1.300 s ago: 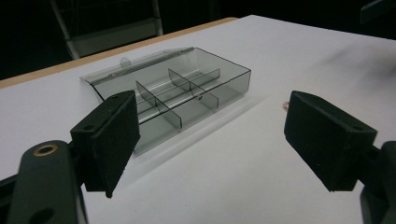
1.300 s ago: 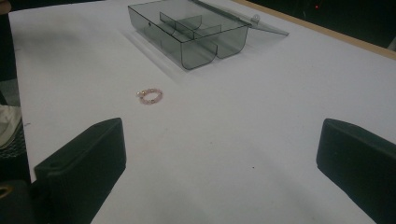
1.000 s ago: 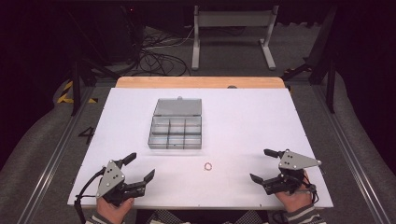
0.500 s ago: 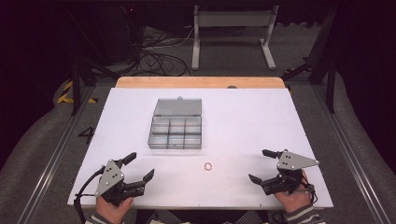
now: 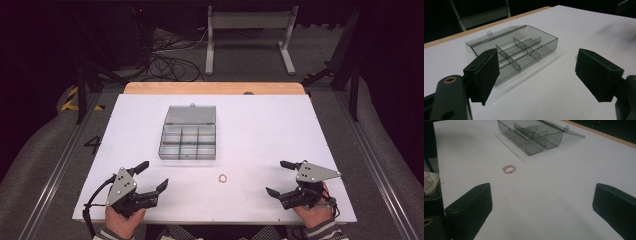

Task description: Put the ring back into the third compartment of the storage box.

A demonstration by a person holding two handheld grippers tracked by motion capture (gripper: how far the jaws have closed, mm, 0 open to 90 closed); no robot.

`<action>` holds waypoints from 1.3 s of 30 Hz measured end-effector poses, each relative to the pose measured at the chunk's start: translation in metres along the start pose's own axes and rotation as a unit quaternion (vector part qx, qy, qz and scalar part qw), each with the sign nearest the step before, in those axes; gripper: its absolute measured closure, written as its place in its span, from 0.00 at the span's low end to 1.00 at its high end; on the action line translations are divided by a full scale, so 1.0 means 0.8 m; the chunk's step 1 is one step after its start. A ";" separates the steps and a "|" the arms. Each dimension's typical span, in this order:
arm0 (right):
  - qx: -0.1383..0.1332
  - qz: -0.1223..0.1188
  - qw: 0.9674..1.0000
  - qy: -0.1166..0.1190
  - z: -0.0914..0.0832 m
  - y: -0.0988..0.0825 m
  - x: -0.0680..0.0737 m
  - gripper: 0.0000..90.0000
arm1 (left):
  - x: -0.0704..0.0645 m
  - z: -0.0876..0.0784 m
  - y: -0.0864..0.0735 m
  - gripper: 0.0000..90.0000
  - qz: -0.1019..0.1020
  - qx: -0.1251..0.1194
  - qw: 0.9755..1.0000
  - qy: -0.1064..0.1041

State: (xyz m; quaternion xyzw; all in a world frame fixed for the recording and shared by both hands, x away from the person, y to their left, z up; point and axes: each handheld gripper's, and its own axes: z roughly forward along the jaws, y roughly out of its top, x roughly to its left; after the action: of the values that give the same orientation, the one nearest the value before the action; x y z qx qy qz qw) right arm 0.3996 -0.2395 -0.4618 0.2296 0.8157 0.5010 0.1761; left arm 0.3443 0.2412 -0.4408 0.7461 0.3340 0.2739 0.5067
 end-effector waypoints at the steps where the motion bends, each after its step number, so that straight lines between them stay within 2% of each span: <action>1: 0.000 0.000 1.000 0.001 0.000 0.000 0.000 0.04 | 0.001 0.001 0.002 0.22 0.002 0.000 1.000 -0.001; 7: 0.000 -0.002 1.000 0.002 0.001 0.000 0.000 0.04 | -0.001 0.009 0.009 0.22 -0.007 0.002 1.000 -0.013; 26: 0.003 -0.001 1.000 0.005 0.002 0.000 0.001 0.04 | -0.013 0.042 0.036 0.22 0.003 0.011 0.999 -0.051; 34: 0.003 -0.001 1.000 0.006 0.002 0.000 0.001 0.04 | -0.025 0.060 0.052 0.22 0.015 0.015 0.997 -0.068; 39: 0.003 -0.001 1.000 0.007 0.002 0.000 0.001 0.04 | -0.030 0.069 0.058 0.23 0.014 0.017 0.997 -0.079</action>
State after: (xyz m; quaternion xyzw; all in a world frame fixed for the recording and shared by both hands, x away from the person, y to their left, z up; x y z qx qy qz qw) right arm 0.3998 -0.2377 -0.4628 0.2256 0.8187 0.4998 0.1704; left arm 0.3811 0.1788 -0.4174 0.7786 0.2868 0.2151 0.5150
